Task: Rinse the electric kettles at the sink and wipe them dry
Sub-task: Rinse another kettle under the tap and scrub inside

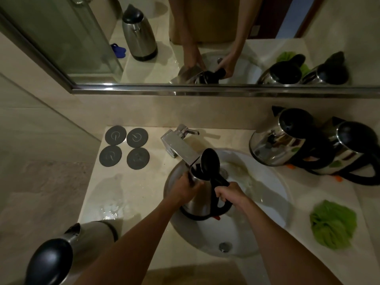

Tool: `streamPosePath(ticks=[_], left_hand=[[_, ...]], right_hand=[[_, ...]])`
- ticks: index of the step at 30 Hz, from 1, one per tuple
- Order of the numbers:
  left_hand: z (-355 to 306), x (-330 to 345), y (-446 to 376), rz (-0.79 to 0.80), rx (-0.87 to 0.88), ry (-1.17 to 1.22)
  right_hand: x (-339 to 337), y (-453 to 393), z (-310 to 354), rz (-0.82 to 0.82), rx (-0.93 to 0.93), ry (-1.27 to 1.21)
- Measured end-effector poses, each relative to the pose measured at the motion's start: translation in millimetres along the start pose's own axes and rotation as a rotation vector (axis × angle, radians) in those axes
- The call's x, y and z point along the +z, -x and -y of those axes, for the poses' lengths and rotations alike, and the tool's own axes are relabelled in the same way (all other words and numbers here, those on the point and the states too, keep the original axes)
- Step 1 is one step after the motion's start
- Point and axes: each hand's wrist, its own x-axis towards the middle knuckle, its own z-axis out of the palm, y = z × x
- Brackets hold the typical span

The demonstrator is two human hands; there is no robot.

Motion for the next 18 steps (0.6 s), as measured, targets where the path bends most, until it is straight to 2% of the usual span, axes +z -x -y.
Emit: streamPosePath(ticks=[4,18], left_hand=[[0.4,-3.4,-3.3,0.022,-0.045,-0.054],[7.0,-5.0,-2.4,-0.008,-0.042,-0.164]], right_hand=[[1.0,-4.0,6.3,-0.026,-0.006,0.030],[2.8,-9.2,15.8,-0.068,-0.005,0.167]])
